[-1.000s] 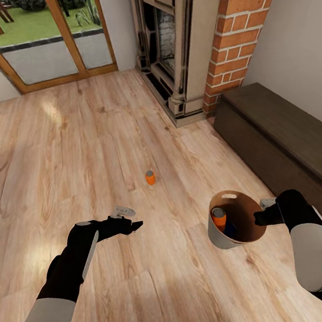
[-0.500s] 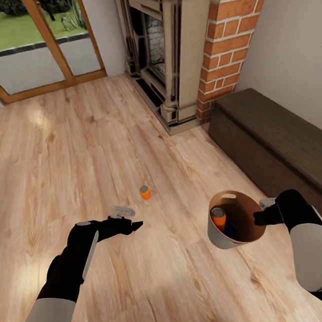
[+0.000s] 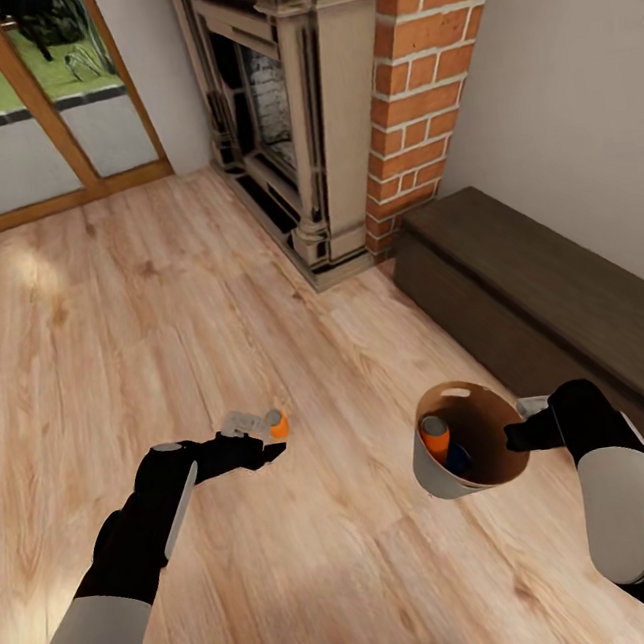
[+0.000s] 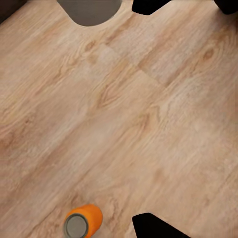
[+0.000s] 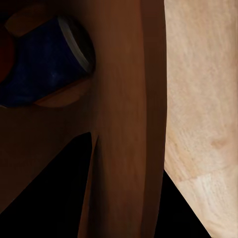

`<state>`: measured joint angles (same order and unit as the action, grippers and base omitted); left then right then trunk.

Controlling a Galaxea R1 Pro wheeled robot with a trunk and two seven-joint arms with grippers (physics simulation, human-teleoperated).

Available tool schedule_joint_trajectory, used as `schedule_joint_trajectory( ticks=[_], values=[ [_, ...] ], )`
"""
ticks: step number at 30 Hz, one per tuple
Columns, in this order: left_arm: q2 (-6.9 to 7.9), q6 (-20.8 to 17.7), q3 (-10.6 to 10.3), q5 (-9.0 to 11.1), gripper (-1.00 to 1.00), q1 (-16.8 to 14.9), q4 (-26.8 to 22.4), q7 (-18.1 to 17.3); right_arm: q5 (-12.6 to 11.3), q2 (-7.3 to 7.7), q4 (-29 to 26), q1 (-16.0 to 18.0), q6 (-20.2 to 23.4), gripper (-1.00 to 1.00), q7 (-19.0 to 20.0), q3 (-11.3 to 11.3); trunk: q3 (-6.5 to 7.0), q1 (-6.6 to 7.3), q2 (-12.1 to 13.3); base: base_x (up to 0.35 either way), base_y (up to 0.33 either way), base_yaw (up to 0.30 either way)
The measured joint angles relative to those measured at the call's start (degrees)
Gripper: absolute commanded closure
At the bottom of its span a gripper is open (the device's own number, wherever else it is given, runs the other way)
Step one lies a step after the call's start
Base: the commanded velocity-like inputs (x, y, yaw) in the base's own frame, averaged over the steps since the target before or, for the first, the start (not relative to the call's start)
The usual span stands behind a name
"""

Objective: Put the three can of soda from the living room inside the tash can in the kitchen.

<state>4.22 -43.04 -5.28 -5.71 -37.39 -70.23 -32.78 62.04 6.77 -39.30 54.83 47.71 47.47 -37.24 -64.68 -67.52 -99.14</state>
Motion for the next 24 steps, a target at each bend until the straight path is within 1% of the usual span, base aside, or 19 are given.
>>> schedule_joint_trajectory(
  ticks=[10, 24],
  values=[
    [0.00, -0.03, 0.00, 0.00, -1.00, 0.00, 0.00, 0.00, 0.03, -0.69, 0.00, 0.00, -0.01, 1.00, 0.00, 0.00, 0.08, 0.00, 0.00, 0.323, 0.156, -0.128],
    [0.00, -0.03, 0.03, 0.07, -1.00, 0.03, -0.21, 0.00, 0.08, -0.87, 0.05, 0.00, -0.02, 1.00, 0.00, 0.08, 0.08, 0.00, 0.00, 0.323, 0.155, -0.075]
  ],
)
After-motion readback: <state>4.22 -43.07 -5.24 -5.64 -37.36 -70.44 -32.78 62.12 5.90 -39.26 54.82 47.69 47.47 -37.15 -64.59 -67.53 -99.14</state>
